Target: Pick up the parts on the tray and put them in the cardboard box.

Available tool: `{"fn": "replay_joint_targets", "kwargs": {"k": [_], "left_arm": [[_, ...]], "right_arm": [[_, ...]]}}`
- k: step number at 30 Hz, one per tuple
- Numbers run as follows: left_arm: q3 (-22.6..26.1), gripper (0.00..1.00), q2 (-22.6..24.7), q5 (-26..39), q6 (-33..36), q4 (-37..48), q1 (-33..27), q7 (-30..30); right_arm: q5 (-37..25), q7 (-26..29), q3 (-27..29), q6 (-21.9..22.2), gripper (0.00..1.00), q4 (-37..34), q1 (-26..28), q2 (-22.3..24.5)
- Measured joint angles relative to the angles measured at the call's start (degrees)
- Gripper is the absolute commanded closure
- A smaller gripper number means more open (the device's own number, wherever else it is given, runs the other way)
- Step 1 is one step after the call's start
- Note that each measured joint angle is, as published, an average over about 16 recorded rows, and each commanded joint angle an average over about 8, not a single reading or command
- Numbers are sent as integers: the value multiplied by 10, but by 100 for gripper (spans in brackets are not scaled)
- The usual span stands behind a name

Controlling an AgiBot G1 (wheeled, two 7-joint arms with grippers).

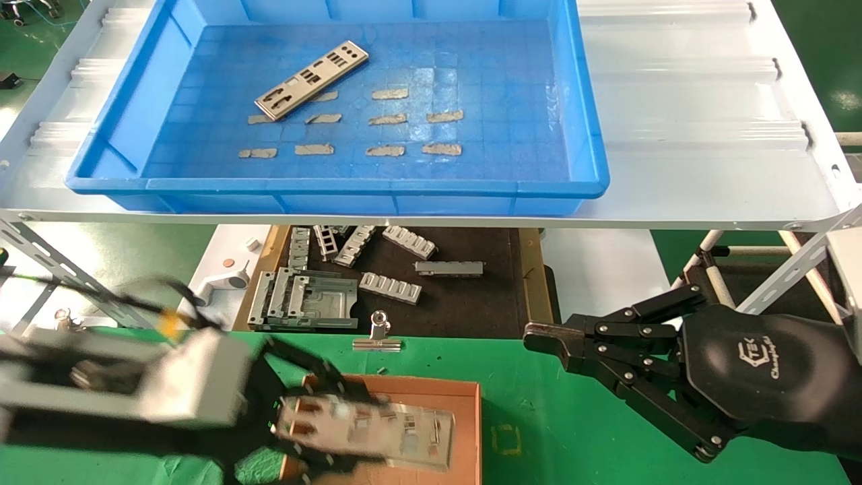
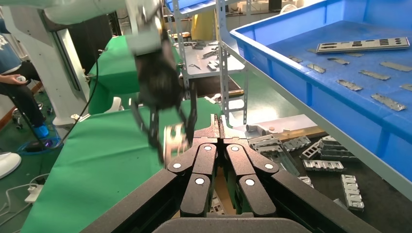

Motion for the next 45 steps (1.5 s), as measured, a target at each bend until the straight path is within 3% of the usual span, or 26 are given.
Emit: {"fn": "replay_joint_targets", "kwargs": {"k": [10,22,45], "left_arm": [[31,100,30,58,-113,-14,85,4],[51,100,56,110,-209,-1,140,4],[52,100,86,118,-255,59,163,20]], "right_arm": [[0,0,0,0,100,0,0,0],[0,0,0,0,100,0,0,0],[0,0,0,0,100,0,0,0]]}}
